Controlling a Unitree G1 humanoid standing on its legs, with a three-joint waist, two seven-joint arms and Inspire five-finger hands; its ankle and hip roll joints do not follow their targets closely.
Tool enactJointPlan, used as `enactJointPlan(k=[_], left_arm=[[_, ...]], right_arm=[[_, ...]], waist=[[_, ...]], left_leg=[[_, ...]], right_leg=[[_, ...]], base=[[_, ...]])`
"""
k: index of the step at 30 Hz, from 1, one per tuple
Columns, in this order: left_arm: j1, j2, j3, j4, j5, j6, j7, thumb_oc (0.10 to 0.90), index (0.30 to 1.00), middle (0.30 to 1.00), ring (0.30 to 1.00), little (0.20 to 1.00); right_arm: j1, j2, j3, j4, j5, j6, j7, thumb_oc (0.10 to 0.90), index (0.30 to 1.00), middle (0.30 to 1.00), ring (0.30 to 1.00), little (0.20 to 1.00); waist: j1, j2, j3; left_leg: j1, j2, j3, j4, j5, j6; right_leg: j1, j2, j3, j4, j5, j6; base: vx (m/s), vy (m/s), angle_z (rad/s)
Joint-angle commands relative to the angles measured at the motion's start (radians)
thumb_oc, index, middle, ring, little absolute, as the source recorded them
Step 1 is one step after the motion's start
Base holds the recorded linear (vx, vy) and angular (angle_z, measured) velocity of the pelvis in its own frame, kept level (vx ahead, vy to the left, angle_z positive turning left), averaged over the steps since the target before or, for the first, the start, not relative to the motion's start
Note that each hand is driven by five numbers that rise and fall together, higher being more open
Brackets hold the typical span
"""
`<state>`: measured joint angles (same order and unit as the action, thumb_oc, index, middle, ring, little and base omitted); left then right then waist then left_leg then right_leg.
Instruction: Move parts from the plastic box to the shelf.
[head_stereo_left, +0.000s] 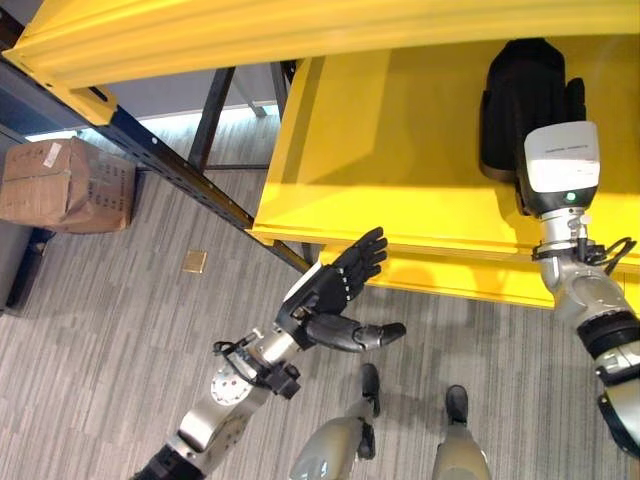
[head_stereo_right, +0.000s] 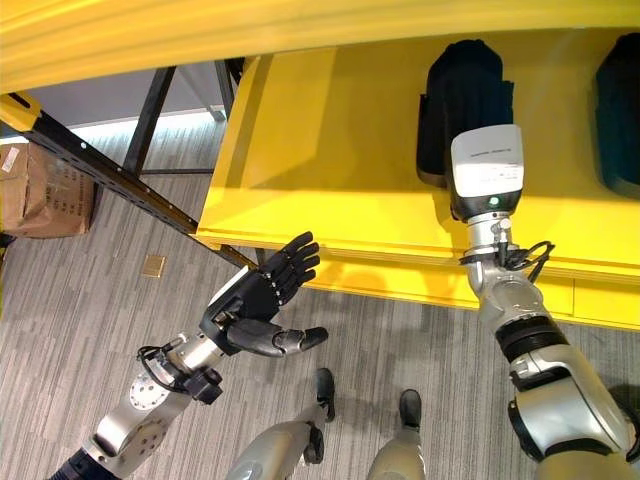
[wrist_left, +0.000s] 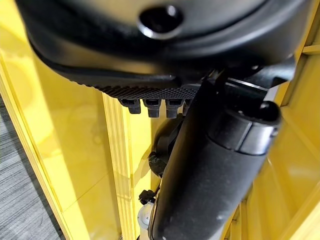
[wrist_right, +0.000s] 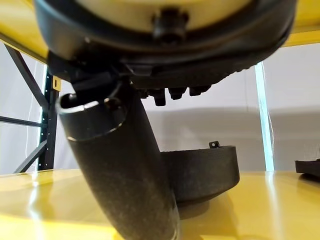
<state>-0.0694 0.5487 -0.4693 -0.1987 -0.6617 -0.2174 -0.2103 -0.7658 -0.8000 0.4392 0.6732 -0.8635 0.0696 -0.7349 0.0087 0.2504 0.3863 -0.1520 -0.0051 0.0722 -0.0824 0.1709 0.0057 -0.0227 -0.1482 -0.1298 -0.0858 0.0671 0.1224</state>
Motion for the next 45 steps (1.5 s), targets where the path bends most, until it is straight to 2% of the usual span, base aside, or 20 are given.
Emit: enactJointPlan(k=[1, 7, 10, 13, 27, 40, 41, 44, 45], left_arm=[[-0.036, -0.001, 0.023, -0.144, -0.035, -0.115, -0.041, 0.900, 1.000, 1.000, 1.000, 1.000], [-0.031, 0.003, 0.024, -0.138, -0.041, -0.127, -0.051, 0.900, 1.000, 1.000, 1.000, 1.000], [-0.028, 0.004, 0.035, -0.140, -0.043, -0.127, -0.052, 0.900, 1.000, 1.000, 1.000, 1.000], [-0.023, 0.003, 0.040, -0.137, -0.045, -0.128, -0.057, 0.900, 1.000, 1.000, 1.000, 1.000], [-0.009, -0.002, 0.052, -0.124, -0.036, -0.132, -0.068, 0.900, 1.000, 1.000, 1.000, 1.000], [-0.001, 0.004, 0.062, -0.120, -0.043, -0.139, -0.078, 0.900, 1.000, 1.000, 1.000, 1.000], [0.003, 0.003, 0.060, -0.118, -0.038, -0.143, -0.080, 0.900, 1.000, 1.000, 1.000, 1.000], [0.003, 0.004, 0.059, -0.120, -0.038, -0.145, -0.076, 0.900, 1.000, 1.000, 1.000, 1.000], [0.006, 0.004, 0.063, -0.124, -0.040, -0.144, -0.072, 0.900, 1.000, 1.000, 1.000, 1.000]], right_arm=[[-0.194, -0.097, 0.076, -0.062, -0.049, 0.003, -0.073, 0.900, 1.000, 1.000, 1.000, 1.000], [-0.167, -0.101, 0.070, -0.097, -0.050, -0.024, -0.057, 0.900, 1.000, 1.000, 1.000, 1.000], [-0.134, -0.098, 0.059, -0.135, -0.052, -0.057, -0.014, 0.900, 1.000, 1.000, 1.000, 1.000], [-0.103, -0.098, 0.063, -0.157, -0.052, -0.050, 0.002, 0.900, 1.000, 1.000, 1.000, 1.000], [-0.018, -0.079, 0.048, -0.220, -0.086, -0.122, 0.052, 0.900, 1.000, 1.000, 1.000, 1.000], [0.029, -0.084, 0.048, -0.199, -0.046, -0.043, 0.093, 0.900, 1.000, 1.000, 1.000, 1.000], [0.036, -0.079, 0.042, -0.178, -0.045, -0.043, 0.049, 0.900, 1.000, 1.000, 1.000, 1.000], [0.033, -0.076, 0.034, -0.179, -0.028, -0.044, 0.031, 0.900, 1.000, 1.000, 1.000, 1.000], [0.037, -0.074, 0.019, -0.194, -0.019, -0.067, 0.009, 0.900, 1.000, 1.000, 1.000, 1.000]], waist=[[0.036, -0.040, -0.057], [0.031, -0.050, -0.070], [0.026, -0.057, -0.076], [0.023, -0.066, -0.082], [0.011, -0.091, -0.101], [0.005, -0.096, -0.100], [0.005, -0.096, -0.100], [0.004, -0.095, -0.101], [0.002, -0.093, -0.101]], left_leg=[[0.067, -0.006, 0.018, -0.004, -0.086, -0.025], [0.074, -0.001, 0.022, -0.003, -0.088, -0.027], [0.080, 0.003, 0.023, -0.003, -0.090, -0.028], [0.089, 0.006, 0.023, -0.004, -0.092, -0.028], [0.108, 0.015, 0.027, -0.004, -0.098, -0.027], [0.116, 0.017, 0.030, -0.004, -0.101, -0.024], [0.117, 0.018, 0.029, -0.005, -0.101, -0.023], [0.118, 0.018, 0.030, -0.005, -0.101, -0.022], [0.121, 0.018, 0.030, -0.005, -0.102, -0.022]], right_leg=[[-0.115, -0.013, -0.002, 0.149, -0.025, -0.044], [-0.107, -0.011, 0.002, 0.142, -0.023, -0.044], [-0.100, -0.009, 0.004, 0.138, -0.022, -0.044], [-0.091, -0.008, 0.005, 0.134, -0.022, -0.044], [-0.072, -0.004, 0.014, 0.125, -0.019, -0.042], [-0.065, -0.005, 0.019, 0.122, -0.016, -0.039], [-0.065, -0.004, 0.020, 0.121, -0.015, -0.039], [-0.064, -0.004, 0.020, 0.122, -0.016, -0.039], [-0.061, -0.003, 0.022, 0.121, -0.017, -0.040]], base=[[0.00, 0.000, 0.00], [0.00, 0.000, 0.00], [0.00, 0.000, 0.00], [0.00, 0.000, 0.00], [0.00, -0.001, 0.00], [0.00, 0.000, 0.00], [0.00, 0.000, 0.00], [0.00, 0.000, 0.00], [0.00, 0.000, 0.00]])
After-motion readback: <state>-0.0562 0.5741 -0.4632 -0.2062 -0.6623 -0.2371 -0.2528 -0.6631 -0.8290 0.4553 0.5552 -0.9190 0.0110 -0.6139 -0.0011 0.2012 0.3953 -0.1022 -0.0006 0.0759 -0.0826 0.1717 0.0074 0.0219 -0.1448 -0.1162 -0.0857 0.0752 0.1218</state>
